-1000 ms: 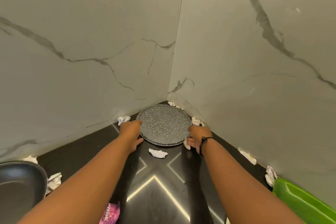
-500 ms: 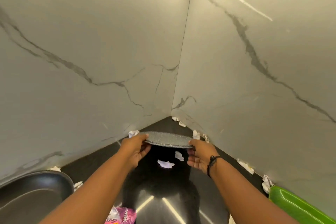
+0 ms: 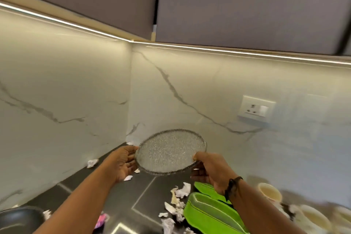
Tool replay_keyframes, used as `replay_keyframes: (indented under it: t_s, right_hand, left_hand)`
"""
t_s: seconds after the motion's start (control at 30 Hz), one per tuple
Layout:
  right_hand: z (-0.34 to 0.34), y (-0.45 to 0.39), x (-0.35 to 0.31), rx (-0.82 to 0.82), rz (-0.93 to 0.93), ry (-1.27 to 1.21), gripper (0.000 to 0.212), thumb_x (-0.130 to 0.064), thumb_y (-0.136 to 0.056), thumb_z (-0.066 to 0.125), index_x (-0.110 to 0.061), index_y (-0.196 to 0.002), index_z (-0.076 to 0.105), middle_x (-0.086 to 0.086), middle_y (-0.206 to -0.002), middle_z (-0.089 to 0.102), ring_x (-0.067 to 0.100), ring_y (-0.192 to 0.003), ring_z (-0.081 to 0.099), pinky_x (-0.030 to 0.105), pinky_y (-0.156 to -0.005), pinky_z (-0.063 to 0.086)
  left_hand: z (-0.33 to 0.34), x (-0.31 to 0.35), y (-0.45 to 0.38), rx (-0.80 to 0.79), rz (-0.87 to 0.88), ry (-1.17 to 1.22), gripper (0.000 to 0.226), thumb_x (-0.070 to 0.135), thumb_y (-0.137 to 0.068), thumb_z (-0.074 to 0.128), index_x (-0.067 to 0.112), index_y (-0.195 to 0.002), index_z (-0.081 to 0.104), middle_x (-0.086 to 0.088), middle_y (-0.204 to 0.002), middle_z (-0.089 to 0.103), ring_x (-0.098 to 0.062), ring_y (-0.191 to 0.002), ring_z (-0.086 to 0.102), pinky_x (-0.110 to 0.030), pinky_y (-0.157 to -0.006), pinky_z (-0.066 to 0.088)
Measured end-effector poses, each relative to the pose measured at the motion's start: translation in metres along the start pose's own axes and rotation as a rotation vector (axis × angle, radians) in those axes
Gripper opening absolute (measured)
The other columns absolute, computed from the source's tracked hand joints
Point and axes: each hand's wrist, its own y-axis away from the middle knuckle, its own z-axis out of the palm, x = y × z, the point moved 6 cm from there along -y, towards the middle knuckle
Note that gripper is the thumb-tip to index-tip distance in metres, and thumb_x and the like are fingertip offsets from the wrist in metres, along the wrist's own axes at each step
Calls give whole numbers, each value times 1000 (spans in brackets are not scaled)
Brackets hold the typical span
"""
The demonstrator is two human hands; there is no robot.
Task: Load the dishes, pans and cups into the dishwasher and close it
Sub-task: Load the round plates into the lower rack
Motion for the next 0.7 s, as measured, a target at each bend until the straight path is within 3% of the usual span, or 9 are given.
replay_keyframes:
  t_s: [0.13, 0.3, 0.4, 0.47, 0.57, 0.7]
  right_hand:
    - [-79, 53, 11, 110, -56, -45, 8, -7, -88, 60, -6, -82, 55, 7, -59, 55, 20, -50, 59, 34, -56, 57]
    - [-186, 126, 46, 242, -27, -170, 7, 1, -90, 53, 1, -92, 60, 17, -76, 69, 26, -64, 66, 39, -61, 59]
    - [-264, 179, 72, 333, -39, -189, 19, 2, -90, 53, 7, -107, 60, 22, -90, 71, 28, -71, 67, 35, -60, 54]
    - [-315, 223, 91, 410, -48, -213, 20, 5, -91, 52, 4, -109, 60, 17, -88, 73, 23, -70, 68, 32, -58, 55]
    - [-386, 300, 122, 524, -75, -237, 22, 8, -88, 54, 2, -109, 61, 16, -93, 72, 24, -74, 69, 32, -60, 56]
    - [-485, 433, 184, 686, -21, -156, 26, 4, -86, 62, -2, -111, 59, 18, -101, 71, 27, -79, 68, 39, -70, 59]
  left_hand:
    - [70, -24, 16, -138, -20, -53, 10, 6, -88, 56, 5, -78, 56, -8, -69, 49, -19, -60, 48, -19, -39, 49]
    - [165, -87, 71, -318, -81, -105, 9, 2, -91, 52, 5, -86, 59, -10, -75, 57, -20, -65, 53, -19, -37, 48]
    - [224, -123, 121, -472, -84, -191, 16, 0, -90, 52, 8, -100, 62, -9, -79, 63, -19, -63, 58, -21, -43, 52]
    - [265, -145, 158, -575, -69, -290, 18, 1, -89, 54, 10, -103, 64, -7, -79, 66, -19, -64, 61, -24, -49, 55]
    - [325, -188, 224, -718, -40, -439, 12, 10, -92, 58, 14, -101, 64, -4, -80, 67, -17, -65, 62, -28, -61, 56]
    - [408, -292, 334, -891, -69, -516, 8, 11, -95, 56, 13, -96, 64, -5, -80, 68, -20, -70, 64, -39, -73, 55]
